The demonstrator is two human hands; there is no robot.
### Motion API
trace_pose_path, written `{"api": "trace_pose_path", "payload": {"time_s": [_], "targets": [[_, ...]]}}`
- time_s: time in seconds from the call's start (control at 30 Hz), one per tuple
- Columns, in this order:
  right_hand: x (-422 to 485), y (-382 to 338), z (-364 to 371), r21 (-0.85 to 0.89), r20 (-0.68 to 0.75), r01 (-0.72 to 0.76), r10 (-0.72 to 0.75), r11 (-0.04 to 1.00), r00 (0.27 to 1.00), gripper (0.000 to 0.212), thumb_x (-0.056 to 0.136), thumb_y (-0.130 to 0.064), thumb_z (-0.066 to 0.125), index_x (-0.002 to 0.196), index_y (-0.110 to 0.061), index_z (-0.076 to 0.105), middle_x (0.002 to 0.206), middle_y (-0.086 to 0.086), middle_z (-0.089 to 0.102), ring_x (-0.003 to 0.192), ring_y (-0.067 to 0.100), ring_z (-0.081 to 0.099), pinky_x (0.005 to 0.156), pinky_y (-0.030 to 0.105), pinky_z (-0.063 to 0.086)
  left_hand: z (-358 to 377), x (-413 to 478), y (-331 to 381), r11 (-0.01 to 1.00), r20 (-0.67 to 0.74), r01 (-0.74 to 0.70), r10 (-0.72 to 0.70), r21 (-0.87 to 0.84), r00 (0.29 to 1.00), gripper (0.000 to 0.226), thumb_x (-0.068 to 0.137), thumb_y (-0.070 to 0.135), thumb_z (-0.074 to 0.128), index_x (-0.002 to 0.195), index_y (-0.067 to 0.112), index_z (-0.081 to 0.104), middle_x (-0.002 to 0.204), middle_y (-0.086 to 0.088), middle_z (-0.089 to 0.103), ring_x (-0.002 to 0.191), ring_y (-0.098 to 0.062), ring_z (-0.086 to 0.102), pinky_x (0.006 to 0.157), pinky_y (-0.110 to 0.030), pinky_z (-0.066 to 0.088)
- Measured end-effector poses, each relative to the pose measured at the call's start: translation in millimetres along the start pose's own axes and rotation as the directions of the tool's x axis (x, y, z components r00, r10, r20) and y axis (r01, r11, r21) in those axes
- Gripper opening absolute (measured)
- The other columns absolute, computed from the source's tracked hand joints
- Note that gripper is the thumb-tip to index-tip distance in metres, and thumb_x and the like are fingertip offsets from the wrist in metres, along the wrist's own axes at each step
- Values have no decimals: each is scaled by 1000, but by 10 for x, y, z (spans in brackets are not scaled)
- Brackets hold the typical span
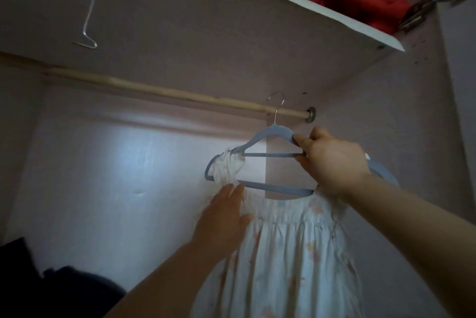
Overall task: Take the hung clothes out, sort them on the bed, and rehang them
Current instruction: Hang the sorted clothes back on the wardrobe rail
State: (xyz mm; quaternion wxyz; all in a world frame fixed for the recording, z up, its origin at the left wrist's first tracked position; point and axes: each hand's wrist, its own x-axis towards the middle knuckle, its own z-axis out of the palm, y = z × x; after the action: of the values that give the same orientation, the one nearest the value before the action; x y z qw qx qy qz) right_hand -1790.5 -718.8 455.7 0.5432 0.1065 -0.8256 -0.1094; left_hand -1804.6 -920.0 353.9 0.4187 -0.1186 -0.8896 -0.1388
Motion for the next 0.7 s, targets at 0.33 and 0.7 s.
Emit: {"api": "trace_pose_path", "payload": {"time_s": [0.33, 0.7], "targets": [[661, 329, 799, 17, 47, -77, 76, 997, 996, 33, 98, -30, 41, 131, -28, 43, 113, 5, 46, 84, 29, 60, 58, 32, 40, 1011, 791, 234, 992, 92, -52, 63, -116, 994, 68, 97, 38, 43, 150, 25, 1, 158, -1, 0, 145, -14, 3, 114, -24, 8], [679, 404, 1341, 7, 148, -120, 117, 993, 982, 46, 94, -20, 51, 138, -23, 37, 108, 5, 42, 71, 24, 53, 57, 33, 40, 1480, 1135, 386, 988, 180, -78, 102, -135, 978, 72, 96, 38, 47, 150, 23, 1, 158, -3, -4, 145, -18, 4, 115, -28, 12]]}}
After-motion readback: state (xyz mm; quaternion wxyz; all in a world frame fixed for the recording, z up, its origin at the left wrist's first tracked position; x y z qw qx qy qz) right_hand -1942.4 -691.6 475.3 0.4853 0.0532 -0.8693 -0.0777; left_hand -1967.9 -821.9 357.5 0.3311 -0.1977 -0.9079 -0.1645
